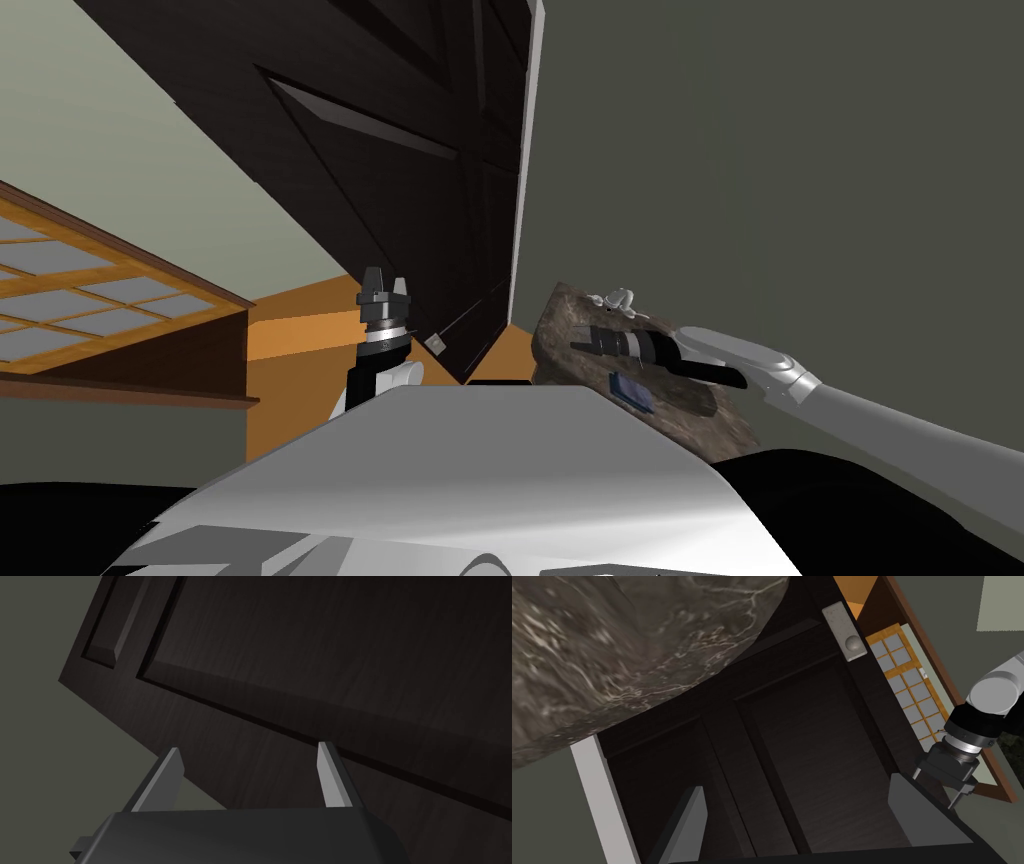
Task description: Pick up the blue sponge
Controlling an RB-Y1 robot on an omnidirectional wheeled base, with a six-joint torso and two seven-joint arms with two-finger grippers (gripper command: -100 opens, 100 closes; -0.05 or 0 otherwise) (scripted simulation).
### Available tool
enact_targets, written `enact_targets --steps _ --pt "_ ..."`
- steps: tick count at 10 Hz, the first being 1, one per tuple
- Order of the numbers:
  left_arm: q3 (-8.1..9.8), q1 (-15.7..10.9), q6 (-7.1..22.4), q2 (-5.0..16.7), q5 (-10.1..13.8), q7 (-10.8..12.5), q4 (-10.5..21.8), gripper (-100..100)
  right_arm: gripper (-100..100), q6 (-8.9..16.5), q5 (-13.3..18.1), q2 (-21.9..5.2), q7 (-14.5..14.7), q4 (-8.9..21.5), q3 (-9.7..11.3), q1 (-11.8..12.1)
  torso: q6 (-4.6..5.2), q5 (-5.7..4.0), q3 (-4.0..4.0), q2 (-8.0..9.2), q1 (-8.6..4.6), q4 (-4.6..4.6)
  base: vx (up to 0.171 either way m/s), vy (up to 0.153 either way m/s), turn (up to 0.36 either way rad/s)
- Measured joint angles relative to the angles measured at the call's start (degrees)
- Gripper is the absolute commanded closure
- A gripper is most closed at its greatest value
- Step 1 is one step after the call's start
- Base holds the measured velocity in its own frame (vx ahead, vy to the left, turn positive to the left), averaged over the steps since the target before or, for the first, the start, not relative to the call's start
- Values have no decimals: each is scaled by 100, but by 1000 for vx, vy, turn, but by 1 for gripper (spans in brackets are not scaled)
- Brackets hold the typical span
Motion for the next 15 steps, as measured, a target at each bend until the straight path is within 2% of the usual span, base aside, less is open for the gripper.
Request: enact_targets --steps 4,6,8,9,10,11,12,13,14,15 --pt "-9 -2 1 2 -2 2 1 0 -100 6 214 -606 -32 367 133 97 -8 4 5 9 16 3 -17 54 33" --pt "-9 -2 1 2 -2 2 1 0 -100 83 315 -921 -85 450 155 192 -7 5 6 10 21 3 -20 55 24" --pt "-9 -2 1 2 -2 2 1 0 -100 92 405 -1214 -122 638 255 184 -7 4 6 9 17 3 -21 44 24" --pt "-9 -2 1 2 -2 2 1 0 -100 121 435 -1363 -152 656 240 235 -7 4 7 10 13 4 -23 50 25" --pt "-9 -2 1 2 -2 2 1 0 -100 152 471 -1546 -177 704 66 483 -7 4 7 11 16 4 -19 43 11" --pt "-9 -2 1 2 -2 2 1 0 -100 173 512 -1657 -191 741 61 525 -6 4 7 10 14 4 -28 45 21" --pt "-9 -2 1 2 -2 2 1 0 -100 193 558 -1845 -230 829 148 487 -7 4 7 11 15 4 -43 49 30" --pt "-9 -2 1 2 -2 2 1 0 -100 241 527 -2106 -219 977 661 84 -7 5 9 15 16 5 -35 37 10" --pt "-9 -2 1 2 -2 2 1 0 -100 309 501 -2263 -165 986 447 401 -6 3 10 16 13 5 -15 16 -6" --pt "-8 -2 1 2 -2 2 1 0 -100 487 -84 -2655 227 989 902 259 -6 3 7 10 7 4 0 0 0"
